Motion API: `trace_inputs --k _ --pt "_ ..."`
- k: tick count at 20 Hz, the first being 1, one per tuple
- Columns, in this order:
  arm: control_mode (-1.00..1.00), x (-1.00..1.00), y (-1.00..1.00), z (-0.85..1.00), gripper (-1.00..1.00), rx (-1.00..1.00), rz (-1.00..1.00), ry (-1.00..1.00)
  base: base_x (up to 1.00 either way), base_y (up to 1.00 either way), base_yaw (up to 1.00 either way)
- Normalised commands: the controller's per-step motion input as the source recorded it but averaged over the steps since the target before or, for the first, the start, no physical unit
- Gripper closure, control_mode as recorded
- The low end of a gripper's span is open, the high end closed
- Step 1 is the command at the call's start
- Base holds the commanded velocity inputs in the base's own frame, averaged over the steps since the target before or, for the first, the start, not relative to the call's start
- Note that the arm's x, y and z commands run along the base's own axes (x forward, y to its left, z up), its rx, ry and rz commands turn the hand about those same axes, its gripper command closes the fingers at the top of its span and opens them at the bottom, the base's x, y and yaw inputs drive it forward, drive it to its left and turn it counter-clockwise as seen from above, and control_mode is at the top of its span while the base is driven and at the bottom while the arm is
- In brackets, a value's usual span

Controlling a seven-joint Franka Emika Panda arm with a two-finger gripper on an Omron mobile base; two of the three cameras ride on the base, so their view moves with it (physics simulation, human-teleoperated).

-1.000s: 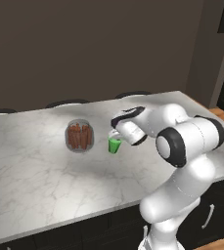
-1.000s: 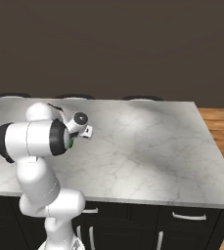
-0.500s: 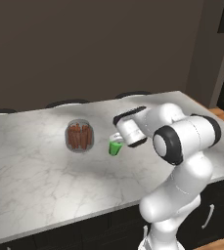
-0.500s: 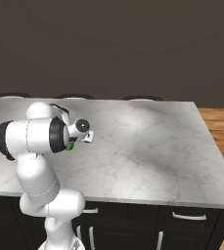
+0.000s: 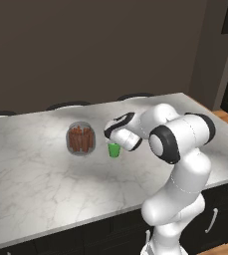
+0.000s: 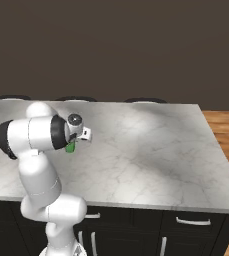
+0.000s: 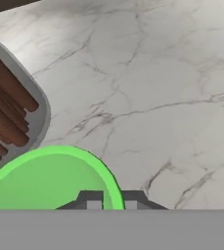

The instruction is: Open the cabinet directly in front. Then move the liquor and the cup to the dining counter with the jar on it.

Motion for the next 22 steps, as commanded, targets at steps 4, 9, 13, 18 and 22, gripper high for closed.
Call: trace_inputs --k 4,9,13,18,22 --pt "-1.0 0.0 0.0 0.0 1.0 0.0 0.0 0.0 0.0 0.0 0.0" --pt "-1.0 0.0 0.0 0.0 -1.0 0.0 0.0 0.0 0.0 0.0 0.0" --pt "-1.0 0.0 0.0 0.0 -1.0 0.0 0.0 0.0 0.0 0.0 0.0" --pt "-1.0 0.0 -0.19 0.0 -1.0 0.05 0.0 0.0 0.0 0.0 0.0" --pt "-1.0 0.0 -0.04 0.41 -1.0 0.05 -0.02 0.0 0.0 0.0 0.0"
